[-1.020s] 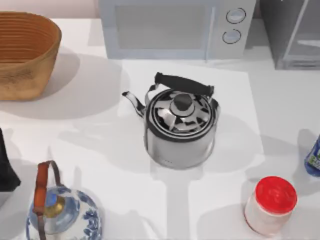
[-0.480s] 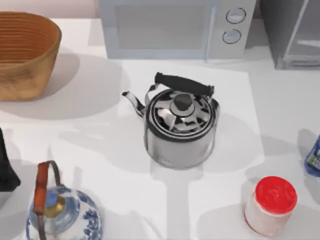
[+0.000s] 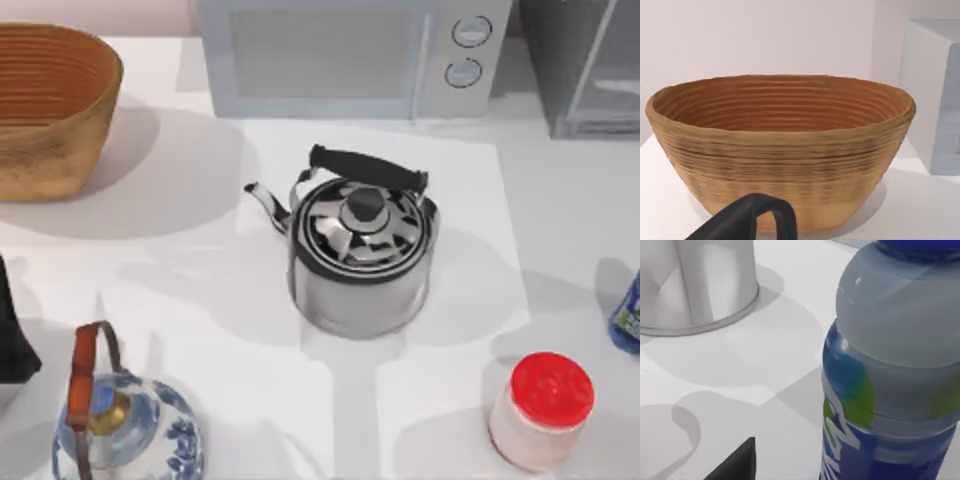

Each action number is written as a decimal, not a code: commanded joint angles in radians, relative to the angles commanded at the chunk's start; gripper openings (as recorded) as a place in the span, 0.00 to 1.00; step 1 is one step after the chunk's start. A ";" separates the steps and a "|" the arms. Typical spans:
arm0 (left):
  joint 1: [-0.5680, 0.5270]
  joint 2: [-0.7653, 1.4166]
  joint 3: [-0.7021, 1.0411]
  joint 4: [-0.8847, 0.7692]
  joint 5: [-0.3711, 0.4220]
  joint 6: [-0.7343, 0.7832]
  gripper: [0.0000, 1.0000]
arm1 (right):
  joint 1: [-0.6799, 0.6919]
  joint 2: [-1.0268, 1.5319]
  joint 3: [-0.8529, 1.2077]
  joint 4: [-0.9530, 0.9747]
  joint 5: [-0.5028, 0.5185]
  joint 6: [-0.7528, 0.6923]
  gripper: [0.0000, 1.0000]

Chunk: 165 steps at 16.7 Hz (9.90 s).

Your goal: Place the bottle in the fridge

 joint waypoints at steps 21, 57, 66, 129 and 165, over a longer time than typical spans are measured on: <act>0.000 0.000 0.000 0.000 0.000 0.000 1.00 | 0.166 0.230 -0.011 0.570 0.098 0.348 1.00; 0.000 0.000 0.000 0.000 0.000 0.000 1.00 | 0.227 0.323 -0.002 0.723 0.158 0.428 0.01; 0.000 0.000 0.000 0.000 0.000 0.000 1.00 | 0.049 0.246 0.198 0.117 0.008 0.092 0.01; 0.000 0.000 0.000 0.000 0.000 0.000 1.00 | 0.456 -0.518 0.132 0.020 1.147 0.860 0.01; 0.000 0.000 0.000 0.000 0.000 0.000 1.00 | 0.390 0.782 1.210 0.421 1.049 0.852 0.01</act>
